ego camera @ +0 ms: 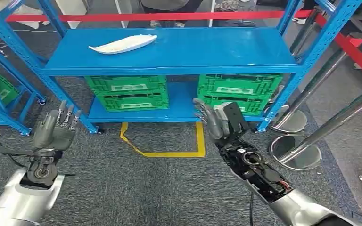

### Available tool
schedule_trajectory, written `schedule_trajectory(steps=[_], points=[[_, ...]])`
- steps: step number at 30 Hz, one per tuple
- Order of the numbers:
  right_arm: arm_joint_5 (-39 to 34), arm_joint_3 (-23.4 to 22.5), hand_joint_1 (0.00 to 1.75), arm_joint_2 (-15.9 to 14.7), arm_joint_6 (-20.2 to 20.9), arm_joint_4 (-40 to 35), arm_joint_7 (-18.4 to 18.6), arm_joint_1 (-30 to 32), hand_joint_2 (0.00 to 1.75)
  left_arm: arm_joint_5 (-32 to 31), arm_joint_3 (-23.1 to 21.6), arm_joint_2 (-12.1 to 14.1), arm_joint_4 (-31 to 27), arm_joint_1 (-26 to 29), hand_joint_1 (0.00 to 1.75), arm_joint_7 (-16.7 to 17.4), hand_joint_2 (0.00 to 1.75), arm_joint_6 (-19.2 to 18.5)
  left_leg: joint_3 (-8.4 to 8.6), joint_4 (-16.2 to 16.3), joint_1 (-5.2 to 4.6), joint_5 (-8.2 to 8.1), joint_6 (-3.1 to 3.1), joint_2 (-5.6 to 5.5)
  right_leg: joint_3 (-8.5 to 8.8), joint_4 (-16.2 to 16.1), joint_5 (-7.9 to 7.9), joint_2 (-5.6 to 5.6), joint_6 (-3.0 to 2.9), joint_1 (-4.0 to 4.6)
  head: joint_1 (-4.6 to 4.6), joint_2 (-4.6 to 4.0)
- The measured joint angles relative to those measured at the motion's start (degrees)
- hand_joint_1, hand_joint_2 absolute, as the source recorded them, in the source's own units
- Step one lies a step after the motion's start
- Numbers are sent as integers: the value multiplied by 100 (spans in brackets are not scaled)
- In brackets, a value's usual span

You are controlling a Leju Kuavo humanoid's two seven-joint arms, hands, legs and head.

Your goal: Take the parts from the cabinet and place them on the table.

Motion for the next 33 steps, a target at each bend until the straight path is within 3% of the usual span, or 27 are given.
schedule_trajectory(steps=[11,17,29,33], points=[[-26,11,0,4,129,129,-70,-110,0,2515,123,-13,317,-47,0,952,175,77,0,0,0,0,0,0,1,0,0,0,0,0,0,0],[-96,20,0,4,133,138,-63,-106,0,2593,125,-4,453,-14,0,1020,175,190,0,0,0,0,0,0,0,0,0,0,0,0,2,0],[-96,17,0,4,122,138,-31,-43,0,2597,123,33,601,28,0,852,175,232,1,0,0,0,0,0,0,0,0,0,0,0,4,0],[-125,13,0,4,70,118,0,22,0,2593,123,33,634,27,0,692,175,90,1,0,0,0,0,0,-1,0,0,0,0,0,0,0]])
